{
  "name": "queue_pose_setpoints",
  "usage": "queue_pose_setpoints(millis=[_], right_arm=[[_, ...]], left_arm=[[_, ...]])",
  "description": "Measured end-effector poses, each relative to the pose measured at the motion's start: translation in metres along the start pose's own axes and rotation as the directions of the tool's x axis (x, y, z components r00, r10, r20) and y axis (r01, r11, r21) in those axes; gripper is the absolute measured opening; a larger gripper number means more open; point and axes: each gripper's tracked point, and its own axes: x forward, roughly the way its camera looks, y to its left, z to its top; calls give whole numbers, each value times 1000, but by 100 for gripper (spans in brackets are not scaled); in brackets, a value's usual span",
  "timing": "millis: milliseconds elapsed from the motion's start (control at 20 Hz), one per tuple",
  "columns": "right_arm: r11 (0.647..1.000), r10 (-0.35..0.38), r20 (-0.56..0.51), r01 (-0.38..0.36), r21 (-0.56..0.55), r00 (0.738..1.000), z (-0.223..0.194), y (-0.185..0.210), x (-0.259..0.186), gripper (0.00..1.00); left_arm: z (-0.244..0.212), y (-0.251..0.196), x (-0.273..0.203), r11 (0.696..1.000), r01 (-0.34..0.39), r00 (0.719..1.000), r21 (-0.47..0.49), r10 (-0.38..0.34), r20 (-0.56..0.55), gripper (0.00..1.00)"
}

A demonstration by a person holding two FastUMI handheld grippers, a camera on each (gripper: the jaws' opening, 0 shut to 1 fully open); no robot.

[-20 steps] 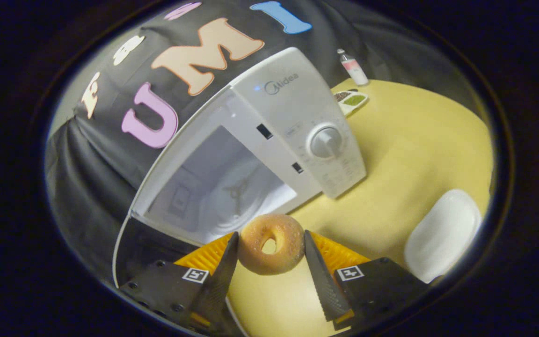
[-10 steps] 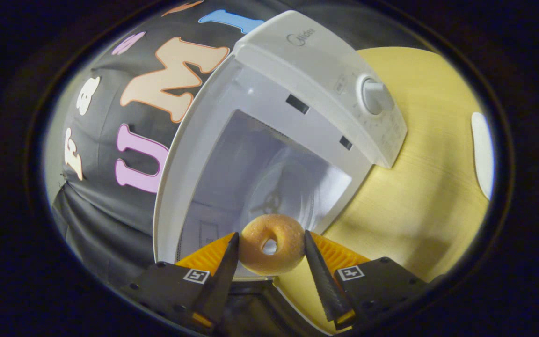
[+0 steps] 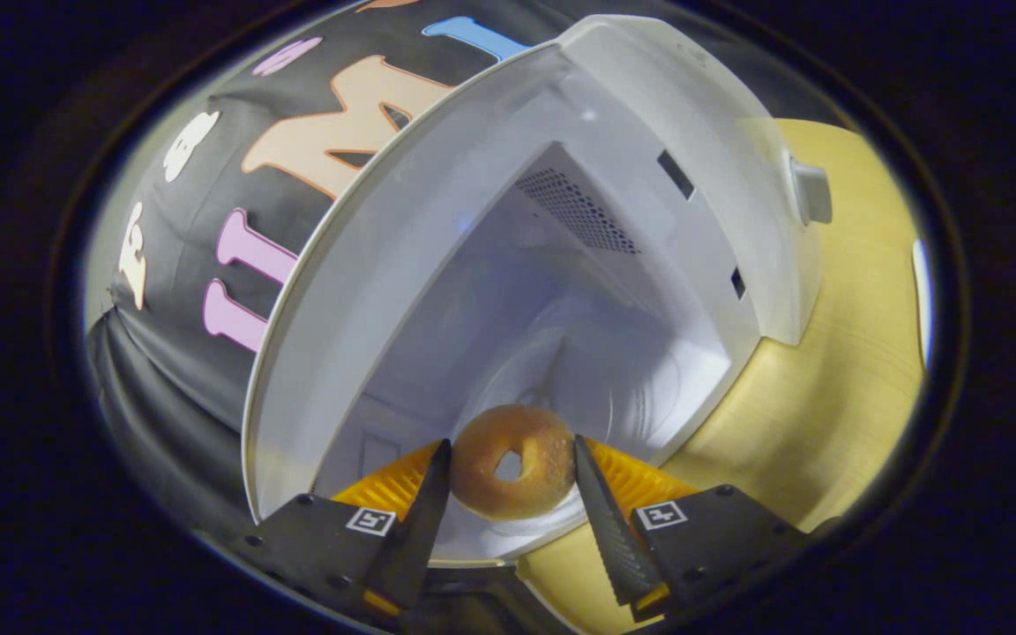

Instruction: Open the microwave oven with the left hand, put the food in, and close the microwave oven.

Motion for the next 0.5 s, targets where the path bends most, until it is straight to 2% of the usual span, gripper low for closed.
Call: queue_pose_setpoints(millis=[100,250,300,400,450,500], right_arm=[[1000,-11,3,11,-3,1000,-3,-2,5,77],[1000,-14,2,14,-27,1000,-9,-3,9,77],[999,-12,-1,12,-42,1000,-11,-2,10,77],[997,-6,11,7,-75,1000,-10,-1,10,77],[996,-4,8,5,-87,1000,-11,0,11,83],[995,-4,7,5,-97,1000,-10,0,12,77]], left_arm=[[-3,5,-1,1000,-12,1000,2,12,-7,80],[-1,10,-3,1000,-26,1000,11,26,-5,80],[-1,11,-3,1000,-28,1000,12,28,-5,76],[-2,12,-3,999,-31,999,8,31,-12,76],[-2,10,-4,1000,-31,999,4,31,-13,76],[0,9,-5,1000,-30,999,3,30,-11,80]])
